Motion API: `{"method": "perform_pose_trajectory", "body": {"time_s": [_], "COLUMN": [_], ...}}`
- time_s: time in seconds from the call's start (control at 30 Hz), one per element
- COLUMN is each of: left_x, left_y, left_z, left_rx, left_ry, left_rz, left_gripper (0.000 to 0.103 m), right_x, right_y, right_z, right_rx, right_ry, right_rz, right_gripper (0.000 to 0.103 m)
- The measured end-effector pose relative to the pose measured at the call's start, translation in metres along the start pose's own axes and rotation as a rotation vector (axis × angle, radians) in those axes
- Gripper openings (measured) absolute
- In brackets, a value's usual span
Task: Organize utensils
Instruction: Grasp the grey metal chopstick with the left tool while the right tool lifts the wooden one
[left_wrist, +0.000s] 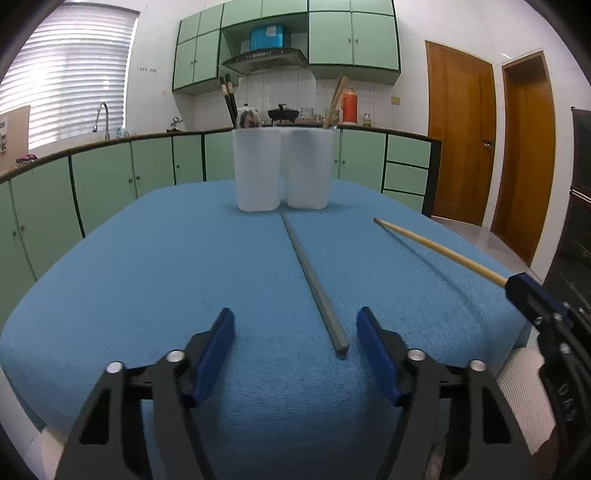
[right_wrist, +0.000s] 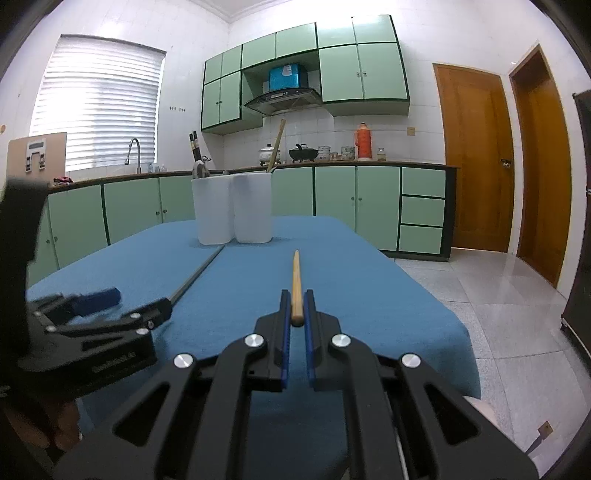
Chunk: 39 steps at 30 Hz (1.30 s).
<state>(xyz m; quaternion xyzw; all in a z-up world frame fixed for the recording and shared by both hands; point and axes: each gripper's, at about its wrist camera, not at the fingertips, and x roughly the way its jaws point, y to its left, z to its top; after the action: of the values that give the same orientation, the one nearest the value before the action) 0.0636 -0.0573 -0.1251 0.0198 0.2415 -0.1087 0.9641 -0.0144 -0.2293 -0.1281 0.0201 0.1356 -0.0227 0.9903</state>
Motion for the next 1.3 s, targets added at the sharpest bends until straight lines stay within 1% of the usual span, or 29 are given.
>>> {"method": "perform_pose_trajectory", "body": {"time_s": [0.03,0.13,0.27,0.4,0.47,0.5,0.73,0.9,1.1,1.3], "left_x": [0.001,0.002,0.001,0.001,0.001,0.001,-0.003,-0.018,-0.044,-0.070], "left_y": [-0.002,-0.007,-0.014,-0.021,-0.025,-0.026,-0.021,-0.022,-0.018,-0.010], "left_z": [0.000,-0.002,-0.006,-0.008,-0.008,-0.007,-0.008,0.002,0.029,0.064], "left_rx": [0.001,0.002,0.000,0.009,0.015,0.017,0.001,0.016,0.028,0.032], "left_ry": [-0.004,-0.011,-0.019,-0.026,-0.028,-0.028,-0.027,-0.067,-0.137,-0.212], "left_rz": [0.008,0.013,0.013,0.018,0.021,0.023,0.021,0.024,0.016,-0.010], "left_gripper": [0.063,0.055,0.038,0.025,0.011,0.010,0.007,0.007,0.007,0.006], "right_x": [0.000,-0.001,-0.005,-0.007,-0.007,-0.008,-0.011,-0.014,-0.016,-0.013], "right_y": [-0.001,-0.003,-0.006,-0.010,-0.012,-0.014,-0.020,-0.021,-0.027,-0.035], "right_z": [0.000,-0.001,-0.004,-0.002,-0.001,-0.001,0.003,0.014,0.040,0.080], "right_rx": [0.002,0.009,0.020,0.034,0.043,0.047,0.054,0.039,0.050,0.074], "right_ry": [-0.001,-0.004,-0.007,-0.010,-0.012,-0.012,-0.023,-0.052,-0.075,-0.092], "right_rz": [0.001,0.003,0.009,0.011,0.011,0.010,0.004,0.008,0.039,0.097], "right_gripper": [0.006,0.006,0.006,0.006,0.006,0.006,0.006,0.006,0.006,0.006]}}
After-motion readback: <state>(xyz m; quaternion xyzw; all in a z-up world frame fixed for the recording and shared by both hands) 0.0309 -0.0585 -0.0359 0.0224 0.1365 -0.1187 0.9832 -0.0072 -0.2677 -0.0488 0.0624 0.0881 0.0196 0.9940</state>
